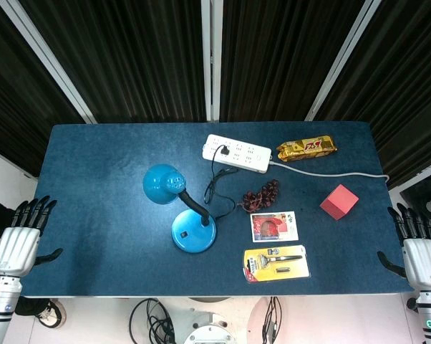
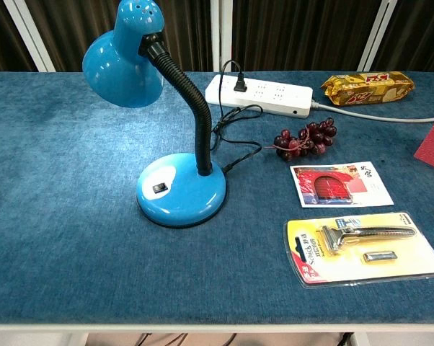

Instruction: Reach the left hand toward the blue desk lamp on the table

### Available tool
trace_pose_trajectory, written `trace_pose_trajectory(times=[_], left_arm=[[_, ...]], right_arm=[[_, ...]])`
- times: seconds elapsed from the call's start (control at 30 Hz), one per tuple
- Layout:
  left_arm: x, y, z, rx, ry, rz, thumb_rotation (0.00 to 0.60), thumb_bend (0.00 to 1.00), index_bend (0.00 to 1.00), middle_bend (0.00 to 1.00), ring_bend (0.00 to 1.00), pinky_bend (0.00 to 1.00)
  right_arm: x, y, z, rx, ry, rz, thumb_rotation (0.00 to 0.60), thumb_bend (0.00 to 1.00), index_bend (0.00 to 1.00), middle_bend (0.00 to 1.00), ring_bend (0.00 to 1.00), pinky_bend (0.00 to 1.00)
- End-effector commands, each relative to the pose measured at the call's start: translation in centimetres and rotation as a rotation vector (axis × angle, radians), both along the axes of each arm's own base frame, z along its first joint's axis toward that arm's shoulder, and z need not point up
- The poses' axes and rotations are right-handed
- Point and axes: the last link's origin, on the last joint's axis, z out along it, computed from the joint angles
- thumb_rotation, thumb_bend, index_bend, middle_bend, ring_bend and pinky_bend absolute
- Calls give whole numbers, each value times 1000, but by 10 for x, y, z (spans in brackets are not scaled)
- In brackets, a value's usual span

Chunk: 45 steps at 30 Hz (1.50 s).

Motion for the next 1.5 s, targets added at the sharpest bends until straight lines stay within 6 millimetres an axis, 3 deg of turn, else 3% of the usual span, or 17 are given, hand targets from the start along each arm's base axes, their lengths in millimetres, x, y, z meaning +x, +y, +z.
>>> trace_pose_trajectory(times=[0.03, 0.47, 0.57, 0.63, 0.77, 0.87, 1.1, 1.5], left_arm=[[1, -1, 1, 1, -3, -2, 600, 0, 29, 0, 0, 0], [9, -13, -1, -29, -36, -47, 600, 0, 29, 0, 0, 2], [16, -16, -5, -58, -61, -86, 600, 0, 31, 10, 3, 106], [22, -16, -9, -72, -54, -119, 600, 41, 36, 73, 71, 250], [29, -19, -23, -148, -27, -127, 600, 269, 52, 440, 445, 534], [37, -18, -35, -251, -34, -116, 600, 347, 60, 585, 607, 635], [52, -1, -74, -395, 34, -165, 600, 446, 97, 734, 748, 749], [102, 23, -132, -541, 58, -288, 600, 450, 84, 750, 772, 753]], right_arm=[[0, 0, 0, -1, 0, 2, 600, 174, 0, 0, 0, 0], [4, 0, 4, -11, 2, 14, 600, 173, 0, 0, 0, 0], [7, -2, 8, -20, 0, 17, 600, 175, 0, 0, 0, 0], [9, -3, 10, -22, 5, 20, 600, 176, 0, 0, 0, 0], [10, -4, 9, -19, 5, 17, 600, 176, 0, 0, 0, 0], [13, -2, 8, -14, 8, 22, 600, 176, 0, 0, 0, 0], [11, 0, 8, -20, 5, 8, 600, 176, 0, 0, 0, 0], [6, 2, 12, -31, 2, -5, 600, 176, 0, 0, 0, 0]])
